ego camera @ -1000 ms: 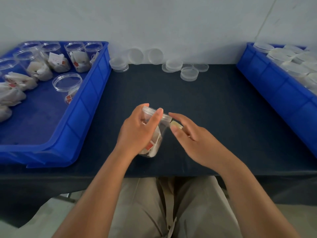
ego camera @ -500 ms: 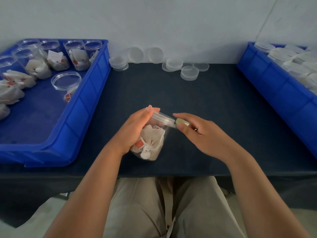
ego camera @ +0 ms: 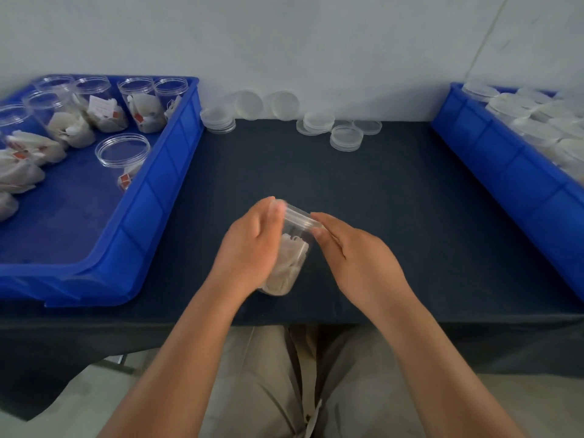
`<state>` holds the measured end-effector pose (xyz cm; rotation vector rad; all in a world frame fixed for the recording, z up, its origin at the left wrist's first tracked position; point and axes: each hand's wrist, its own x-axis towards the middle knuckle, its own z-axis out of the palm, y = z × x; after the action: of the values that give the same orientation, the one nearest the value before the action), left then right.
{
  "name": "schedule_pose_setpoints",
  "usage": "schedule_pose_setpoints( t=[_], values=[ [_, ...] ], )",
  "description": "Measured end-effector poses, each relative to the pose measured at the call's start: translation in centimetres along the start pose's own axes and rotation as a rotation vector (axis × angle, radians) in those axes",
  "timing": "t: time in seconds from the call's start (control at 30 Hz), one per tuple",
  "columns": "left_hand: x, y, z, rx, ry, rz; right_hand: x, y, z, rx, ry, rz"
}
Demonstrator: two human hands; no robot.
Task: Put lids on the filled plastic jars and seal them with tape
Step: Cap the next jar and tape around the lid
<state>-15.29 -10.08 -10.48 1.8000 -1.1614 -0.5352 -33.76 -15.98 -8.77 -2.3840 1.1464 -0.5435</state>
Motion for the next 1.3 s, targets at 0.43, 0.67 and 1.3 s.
schedule_pose_setpoints(
  t=[0.43, 0.67, 1.3],
  values=[
    [1.0, 0.4, -1.1, -0.141, -0.043, -0.034, -0.2, 1.9, -0.4, 0.247, -0.165, -0.075],
    [2.3, -1.3, -1.6, -0.499, -0.364, -0.122, 1.7, 3.8, -0.8, 0.192, -0.179, -0.037],
    [-0.7, -0.1, 0.8, 0.138, -0.119, -0.113, 0.0, -0.1, 1.5, 0.061, 0.144, 0.017]
  ],
)
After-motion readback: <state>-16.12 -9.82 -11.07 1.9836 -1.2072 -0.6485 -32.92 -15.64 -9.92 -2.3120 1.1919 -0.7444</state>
